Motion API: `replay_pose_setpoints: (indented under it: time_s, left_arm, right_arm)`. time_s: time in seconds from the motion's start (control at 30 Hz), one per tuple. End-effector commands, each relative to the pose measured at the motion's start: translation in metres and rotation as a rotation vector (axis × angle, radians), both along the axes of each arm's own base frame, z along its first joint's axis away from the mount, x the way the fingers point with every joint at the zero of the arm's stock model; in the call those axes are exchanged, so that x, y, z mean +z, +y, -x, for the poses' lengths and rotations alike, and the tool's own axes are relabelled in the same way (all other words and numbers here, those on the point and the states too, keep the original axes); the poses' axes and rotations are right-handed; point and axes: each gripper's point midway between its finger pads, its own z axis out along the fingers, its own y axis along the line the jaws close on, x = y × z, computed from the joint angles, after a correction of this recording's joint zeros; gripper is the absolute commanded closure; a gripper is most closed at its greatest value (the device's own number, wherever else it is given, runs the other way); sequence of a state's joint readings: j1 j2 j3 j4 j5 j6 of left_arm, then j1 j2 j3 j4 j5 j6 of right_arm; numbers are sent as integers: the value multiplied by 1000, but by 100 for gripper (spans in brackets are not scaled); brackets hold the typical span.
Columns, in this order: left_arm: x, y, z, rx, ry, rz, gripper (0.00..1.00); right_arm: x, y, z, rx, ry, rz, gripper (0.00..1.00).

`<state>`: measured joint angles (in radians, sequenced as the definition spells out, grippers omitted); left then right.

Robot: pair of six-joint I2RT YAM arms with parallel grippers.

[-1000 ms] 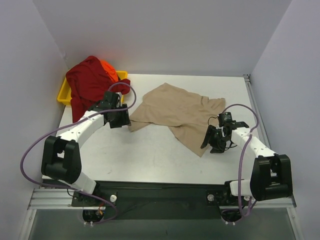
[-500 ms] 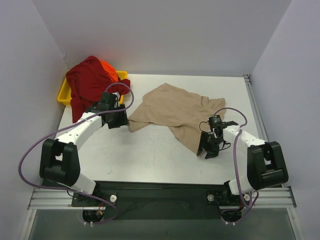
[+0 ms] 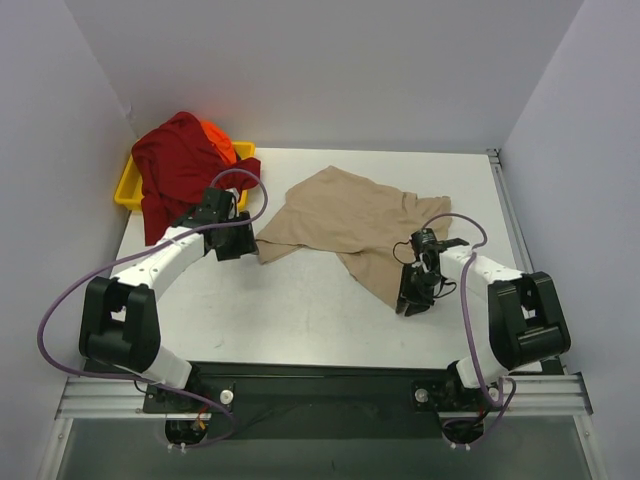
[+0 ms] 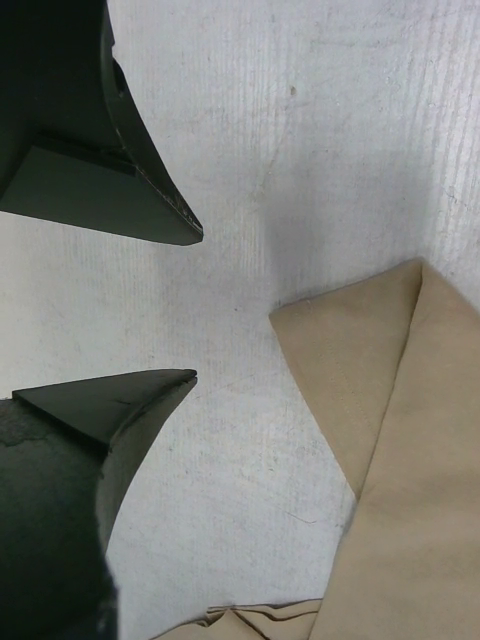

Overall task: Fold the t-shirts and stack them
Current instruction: Flatten out the tshirt

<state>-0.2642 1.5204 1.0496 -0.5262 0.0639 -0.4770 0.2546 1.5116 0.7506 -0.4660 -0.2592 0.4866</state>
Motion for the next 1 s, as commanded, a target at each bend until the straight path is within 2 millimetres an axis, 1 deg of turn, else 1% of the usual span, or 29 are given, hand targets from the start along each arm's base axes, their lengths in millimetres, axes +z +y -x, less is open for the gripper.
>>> replay_pose_setpoints:
  time_s: [0.0, 0.07, 0.1, 0.13, 0.2, 0.27, 0.3, 0.37, 0.4, 0.43, 0.47, 0.5, 0.53, 0.57, 0.67, 0.73, 0.8, 0.83, 0.97]
  left_arm:
    - [9, 4, -6, -8, -48, -6, 37]
    - [7, 4, -5, -18, -45, -11, 37]
    - [5, 4, -2, -25, -43, -9, 37]
    - [4, 4, -2, -29, -46, -8, 37]
    - [1, 3, 1, -35, -43, -2, 37]
    - [-6, 3, 7, -41, -27, 1, 36]
    - [-7, 1, 8, -47, -26, 12, 36]
    - [-13, -1, 13, -52, -12, 23, 36]
    - [-13, -4, 12, -59, -19, 39, 36]
    - [-15, -6, 14, -61, -14, 44, 35]
    - [-17, -7, 15, -58, -8, 52, 35]
    - [-15, -10, 11, -62, -24, 64, 35]
    - [-18, -13, 12, -65, -19, 70, 35]
    - [-21, -14, 12, -58, -13, 83, 35]
    - [-22, -23, 1, -47, -41, 126, 35]
    - [-27, -25, -3, -35, -35, 135, 35]
    - [-29, -26, -10, -16, -46, 141, 36]
    - [-35, -25, -10, -7, -32, 137, 37]
    - [-45, -26, -17, 17, -13, 134, 40]
  right_arm:
    - [-6, -6, -6, 7, -2, 54, 74]
    - [-7, -6, -7, 6, 0, 60, 83]
    - [-6, -7, -8, 3, -3, 61, 94]
    - [-4, -7, -9, 2, -9, 64, 99]
    - [1, -9, -16, -5, -32, 75, 100]
    - [9, -15, -23, -23, -59, 96, 100]
    - [18, -17, -32, -35, -89, 98, 100]
    - [35, -28, -41, -79, -130, 102, 100]
    - [49, -33, -48, -103, -168, 104, 100]
    - [57, -44, -55, -150, -187, 104, 100]
    - [63, -50, -58, -176, -204, 101, 100]
    - [69, -53, -61, -193, -216, 91, 100]
    - [79, -58, -67, -212, -244, 84, 100]
    - [82, -65, -71, -239, -253, 82, 100]
    - [86, -69, -74, -231, -252, 86, 100]
    - [83, -68, -73, -227, -234, 80, 100]
    - [81, -68, -73, -233, -229, 82, 100]
    - [82, -68, -72, -237, -231, 83, 100]
    - [86, -69, -74, -240, -248, 85, 100]
